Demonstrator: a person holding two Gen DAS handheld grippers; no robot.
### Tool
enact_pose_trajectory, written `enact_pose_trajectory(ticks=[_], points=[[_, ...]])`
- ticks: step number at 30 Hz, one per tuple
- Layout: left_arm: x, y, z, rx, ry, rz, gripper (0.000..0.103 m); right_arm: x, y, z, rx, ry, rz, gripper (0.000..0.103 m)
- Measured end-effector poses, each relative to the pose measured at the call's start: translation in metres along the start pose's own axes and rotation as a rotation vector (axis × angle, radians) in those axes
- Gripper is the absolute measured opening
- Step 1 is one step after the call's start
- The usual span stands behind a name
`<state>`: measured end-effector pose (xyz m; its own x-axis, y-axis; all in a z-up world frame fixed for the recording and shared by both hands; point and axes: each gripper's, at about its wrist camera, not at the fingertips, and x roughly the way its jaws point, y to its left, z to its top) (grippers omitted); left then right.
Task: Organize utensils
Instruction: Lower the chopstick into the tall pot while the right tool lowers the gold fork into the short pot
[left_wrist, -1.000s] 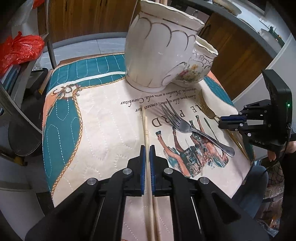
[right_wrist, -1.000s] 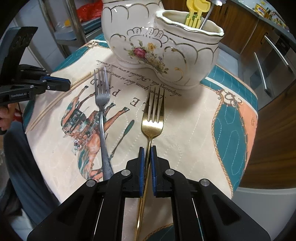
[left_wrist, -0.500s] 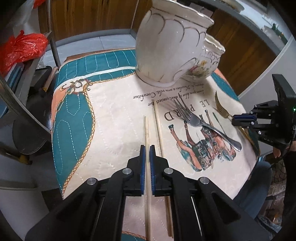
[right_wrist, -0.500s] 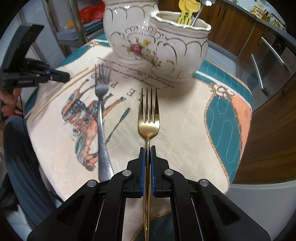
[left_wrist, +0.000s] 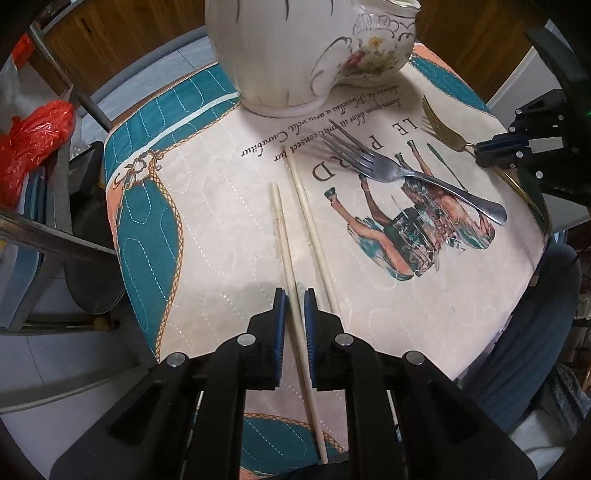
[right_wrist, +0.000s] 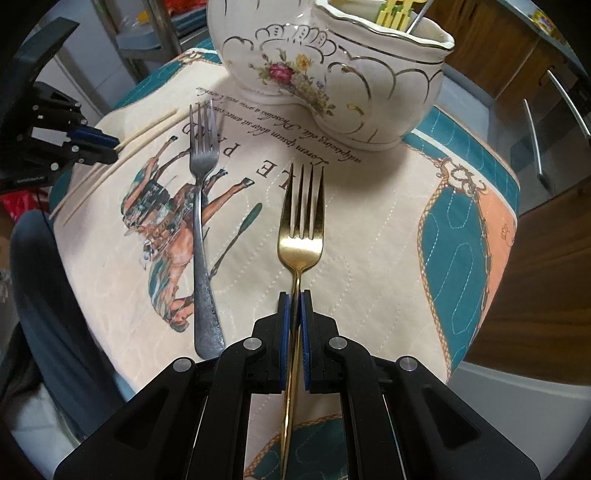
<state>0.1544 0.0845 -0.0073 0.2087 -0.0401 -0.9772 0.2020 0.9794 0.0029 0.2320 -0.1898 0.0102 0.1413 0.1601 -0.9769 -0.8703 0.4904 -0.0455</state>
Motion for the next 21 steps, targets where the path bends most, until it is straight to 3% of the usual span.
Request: enact_pose_trajectory(ticks=[3, 7, 21], points=[[-0.002, -0.002, -0.004, 0.002, -0.022, 0.017, 0.004, -0.002, 0.002, -0.002, -0.005, -0.02, -0.014, 0.007], [-0.011, 0.0, -0.015, -0.028, -0.1, 0.004, 0.004, -0.012, 0.005, -0.014, -0.002, -0.097, -0.015, 0.006], [-0.078, 0.031, -0.045, -0.217, -0.525, -0.087, 0.004, -0.079, -0.011, -0.046, 0.106, -0.478, 0.031, 0.006]])
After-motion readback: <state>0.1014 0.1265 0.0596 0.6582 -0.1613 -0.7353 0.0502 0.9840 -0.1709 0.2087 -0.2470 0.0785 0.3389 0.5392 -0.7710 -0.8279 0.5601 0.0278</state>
